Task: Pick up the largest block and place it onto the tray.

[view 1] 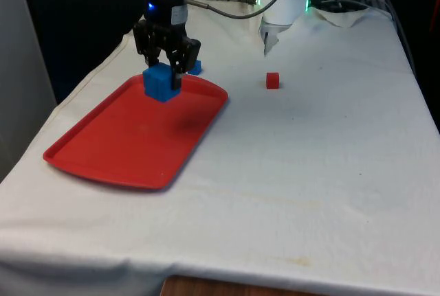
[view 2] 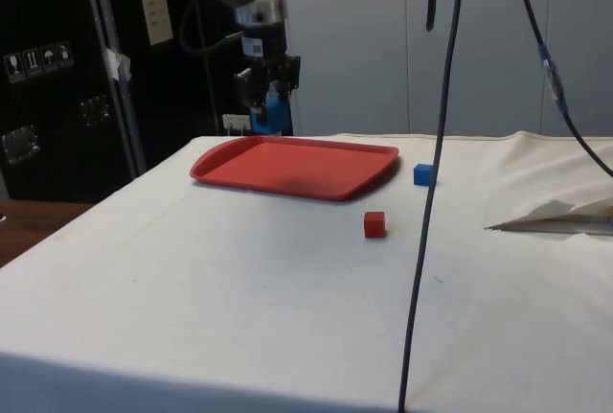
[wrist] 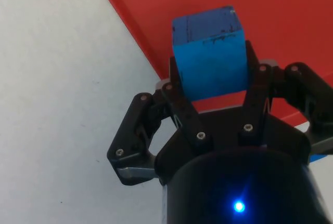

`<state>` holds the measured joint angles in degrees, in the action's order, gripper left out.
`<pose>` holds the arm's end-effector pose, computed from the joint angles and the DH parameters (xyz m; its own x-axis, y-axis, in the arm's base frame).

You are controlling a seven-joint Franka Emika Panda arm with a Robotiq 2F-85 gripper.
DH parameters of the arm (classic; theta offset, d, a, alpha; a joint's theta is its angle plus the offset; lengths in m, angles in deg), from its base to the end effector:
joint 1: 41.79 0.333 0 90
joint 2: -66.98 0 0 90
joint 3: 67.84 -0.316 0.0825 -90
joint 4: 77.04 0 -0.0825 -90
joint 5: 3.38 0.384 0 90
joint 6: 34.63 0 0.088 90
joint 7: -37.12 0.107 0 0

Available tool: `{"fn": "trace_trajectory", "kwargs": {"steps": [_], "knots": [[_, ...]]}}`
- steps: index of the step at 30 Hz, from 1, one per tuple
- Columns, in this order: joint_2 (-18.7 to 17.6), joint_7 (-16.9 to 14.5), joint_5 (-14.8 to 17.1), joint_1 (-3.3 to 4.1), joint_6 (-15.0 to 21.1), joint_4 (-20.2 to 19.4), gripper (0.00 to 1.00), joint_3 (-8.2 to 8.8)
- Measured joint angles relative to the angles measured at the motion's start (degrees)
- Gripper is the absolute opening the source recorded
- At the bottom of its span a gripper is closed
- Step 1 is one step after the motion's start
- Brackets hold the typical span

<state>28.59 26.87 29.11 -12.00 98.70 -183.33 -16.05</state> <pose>0.6170 -0.1852 0.2812 0.8962 -0.4295 0.1112 -0.4392 -0.8942 0.0865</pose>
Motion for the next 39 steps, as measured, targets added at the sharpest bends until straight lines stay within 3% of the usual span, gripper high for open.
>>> {"fn": "trace_trajectory", "kwargs": {"steps": [7,17,33,39], "knots": [[-0.86,-0.29,0.29,-0.46,0.0,-0.29,0.0,0.0],[-2.98,-2.75,3.38,-1.26,0.0,-0.23,0.0,0.11],[-7.33,-6.88,9.74,-2.06,0.11,-0.4,0.0,0.63],[-9.63,-9.85,14.44,-2.46,0.52,-0.34,0.0,0.63]]}}
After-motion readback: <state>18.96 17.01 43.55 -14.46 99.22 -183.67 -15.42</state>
